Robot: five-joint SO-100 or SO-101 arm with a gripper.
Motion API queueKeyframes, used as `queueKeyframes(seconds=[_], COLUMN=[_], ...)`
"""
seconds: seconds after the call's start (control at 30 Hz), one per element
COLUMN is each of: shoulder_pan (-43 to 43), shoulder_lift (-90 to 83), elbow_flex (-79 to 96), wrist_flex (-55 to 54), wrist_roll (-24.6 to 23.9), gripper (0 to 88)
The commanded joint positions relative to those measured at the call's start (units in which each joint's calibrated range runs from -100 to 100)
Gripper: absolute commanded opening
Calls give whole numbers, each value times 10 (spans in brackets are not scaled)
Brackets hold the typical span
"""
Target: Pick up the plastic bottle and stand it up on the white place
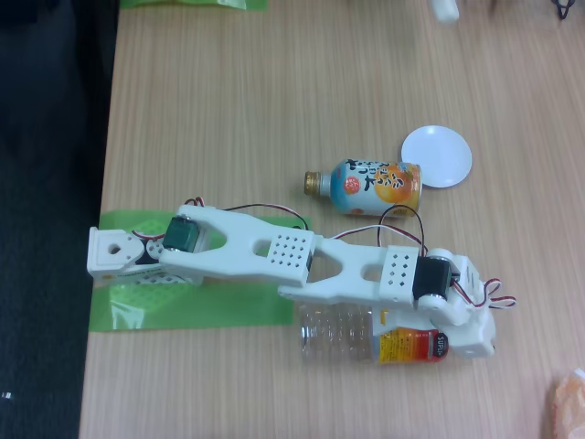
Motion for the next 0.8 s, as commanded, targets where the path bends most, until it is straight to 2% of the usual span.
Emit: queueKeyframes(seconds=[0.0, 0.07, 0.23, 0.77], shoulder_pan=[-3, -3, -3, -3], shoulder_lift=[-7, -7, -8, -14], elbow_flex=[-21, -21, -21, -22], wrist_flex=[-5, -6, -8, -10], wrist_roll=[-2, -2, -2, -2], gripper=[218, 212, 128, 125])
